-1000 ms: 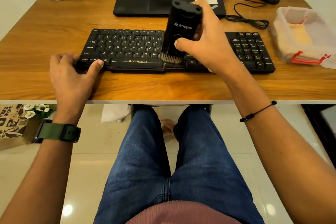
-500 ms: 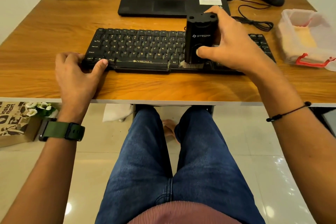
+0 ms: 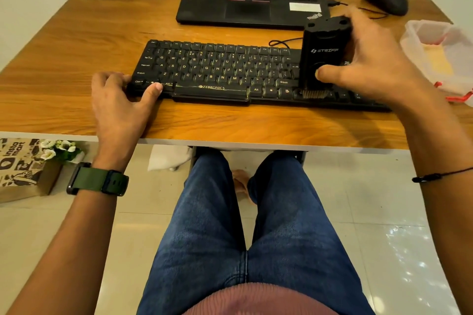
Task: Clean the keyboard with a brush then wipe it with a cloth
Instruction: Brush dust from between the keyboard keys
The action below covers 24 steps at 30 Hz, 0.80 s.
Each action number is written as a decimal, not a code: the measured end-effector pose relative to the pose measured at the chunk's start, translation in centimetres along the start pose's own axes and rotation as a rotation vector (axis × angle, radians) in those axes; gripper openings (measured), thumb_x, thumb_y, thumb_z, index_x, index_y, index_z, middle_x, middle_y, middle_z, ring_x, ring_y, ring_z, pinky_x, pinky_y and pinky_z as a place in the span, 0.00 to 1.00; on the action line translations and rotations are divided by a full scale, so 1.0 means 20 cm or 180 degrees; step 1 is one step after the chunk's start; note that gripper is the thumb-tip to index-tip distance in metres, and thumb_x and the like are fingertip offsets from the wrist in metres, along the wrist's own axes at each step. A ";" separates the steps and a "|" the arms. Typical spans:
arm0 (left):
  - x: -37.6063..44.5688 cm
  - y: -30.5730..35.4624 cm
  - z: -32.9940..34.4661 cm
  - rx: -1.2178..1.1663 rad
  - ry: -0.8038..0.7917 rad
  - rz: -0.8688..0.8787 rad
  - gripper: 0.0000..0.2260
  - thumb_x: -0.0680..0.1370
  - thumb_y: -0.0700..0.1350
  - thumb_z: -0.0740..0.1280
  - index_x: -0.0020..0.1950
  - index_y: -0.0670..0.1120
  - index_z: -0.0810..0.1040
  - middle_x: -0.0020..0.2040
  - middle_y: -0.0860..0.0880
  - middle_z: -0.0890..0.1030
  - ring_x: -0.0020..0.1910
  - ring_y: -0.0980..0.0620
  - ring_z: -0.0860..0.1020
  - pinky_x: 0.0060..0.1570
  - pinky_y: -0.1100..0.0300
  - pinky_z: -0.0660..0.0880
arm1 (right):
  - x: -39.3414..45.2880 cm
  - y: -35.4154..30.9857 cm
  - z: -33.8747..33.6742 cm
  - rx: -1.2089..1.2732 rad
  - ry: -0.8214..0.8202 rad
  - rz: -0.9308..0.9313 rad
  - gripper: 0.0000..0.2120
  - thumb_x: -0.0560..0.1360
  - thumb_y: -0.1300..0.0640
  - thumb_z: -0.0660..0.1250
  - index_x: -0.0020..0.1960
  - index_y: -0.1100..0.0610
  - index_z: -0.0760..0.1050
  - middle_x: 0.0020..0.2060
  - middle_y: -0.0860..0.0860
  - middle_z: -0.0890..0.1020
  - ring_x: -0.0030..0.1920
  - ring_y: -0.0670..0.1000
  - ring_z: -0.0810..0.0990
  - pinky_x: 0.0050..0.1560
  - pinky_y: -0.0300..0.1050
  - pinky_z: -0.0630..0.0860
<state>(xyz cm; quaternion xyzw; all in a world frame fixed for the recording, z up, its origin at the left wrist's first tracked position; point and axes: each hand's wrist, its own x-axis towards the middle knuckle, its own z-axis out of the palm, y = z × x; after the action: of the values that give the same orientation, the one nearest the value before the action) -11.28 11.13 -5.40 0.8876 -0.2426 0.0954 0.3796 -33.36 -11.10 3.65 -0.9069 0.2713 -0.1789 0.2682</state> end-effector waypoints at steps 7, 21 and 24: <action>0.00 0.00 0.00 -0.0009 0.0009 0.0021 0.25 0.74 0.55 0.68 0.63 0.38 0.72 0.63 0.41 0.70 0.62 0.46 0.69 0.53 0.67 0.63 | 0.05 -0.13 0.18 0.0363 -0.0179 -0.0278 0.26 0.69 0.62 0.71 0.64 0.57 0.64 0.52 0.47 0.74 0.53 0.46 0.74 0.47 0.32 0.74; 0.01 -0.01 0.00 0.0027 0.0032 0.0054 0.22 0.75 0.53 0.66 0.62 0.38 0.73 0.62 0.41 0.70 0.61 0.47 0.70 0.52 0.69 0.61 | 0.27 -0.45 0.56 0.1176 -0.0237 -0.0603 0.24 0.68 0.63 0.69 0.60 0.58 0.64 0.43 0.45 0.74 0.41 0.42 0.75 0.35 0.30 0.73; 0.01 -0.01 0.00 0.0020 0.0025 0.0061 0.22 0.76 0.53 0.66 0.61 0.38 0.73 0.62 0.41 0.70 0.60 0.47 0.69 0.52 0.68 0.61 | 0.30 -0.49 0.56 0.1308 -0.0115 -0.0630 0.24 0.68 0.63 0.69 0.61 0.59 0.64 0.42 0.44 0.74 0.41 0.41 0.75 0.35 0.29 0.72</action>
<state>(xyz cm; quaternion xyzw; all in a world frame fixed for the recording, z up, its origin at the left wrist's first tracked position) -10.97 11.20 -5.51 0.8861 -0.2493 0.1032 0.3769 -19.44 -3.31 1.51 -0.8585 0.1340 -0.2395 0.4333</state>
